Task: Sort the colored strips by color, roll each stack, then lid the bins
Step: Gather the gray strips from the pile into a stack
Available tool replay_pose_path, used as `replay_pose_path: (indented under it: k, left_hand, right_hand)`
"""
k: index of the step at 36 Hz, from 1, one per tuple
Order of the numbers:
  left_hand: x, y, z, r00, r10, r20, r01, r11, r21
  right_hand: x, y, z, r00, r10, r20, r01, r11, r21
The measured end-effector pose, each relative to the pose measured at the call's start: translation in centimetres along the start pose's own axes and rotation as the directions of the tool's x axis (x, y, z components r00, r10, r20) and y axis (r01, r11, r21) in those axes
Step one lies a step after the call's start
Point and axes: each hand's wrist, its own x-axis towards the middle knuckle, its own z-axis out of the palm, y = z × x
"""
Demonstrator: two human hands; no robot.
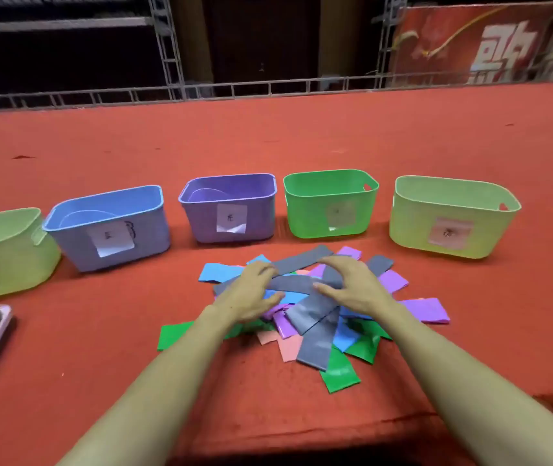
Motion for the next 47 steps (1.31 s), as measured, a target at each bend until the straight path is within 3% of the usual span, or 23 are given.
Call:
replay_pose_path:
  k: [4,20,28,38,43,47]
  left_hand:
    - [-1.9,1.8,1.7,0.998,0.01,0.064,-0.01,1.0,0.004]
    - [-2.3,4.1,2.8,0.999,0.024,0.028,-0.023,0.999,-0.048]
    - [-1.8,4.4,1.8,0.998,-0.027,-0.051,0.017,0.984,-0.179]
    - [-0.6,6.6,-0.1,0.973,-0.062,-0.223,-0.016,0.943,-0.331]
    - [-0.1,8.2,-1.8,0.95,-0.068,-0.305,-0.077,0.895,-0.44]
    - [0.5,9.6,-3.5,0.948,-0.099,-0.304,-0.112,0.787,-0.606]
  right_hand:
    - [-2.9,-0.2,0.7,1.0,-0.005,-0.005,0.005,1.0,-0.001]
    - [-5.8,-0.1,2.1,0.993,-0.116,0.001,0.116,0.991,0.069]
    - [-6.1,-0.6,2.0,0.97,-0.208,-0.126,0.226,0.963,0.147]
    - [-5.2,-2.0,0.9,0.924,-0.205,-0.322,0.279,0.938,0.204]
    - [-4.1,-3.0,-1.1,0.91,-0.117,-0.398,0.249,0.921,0.301]
    - [-3.2,-4.5,-3.7,0.854,-0.127,-0.505,0.297,0.915,0.273]
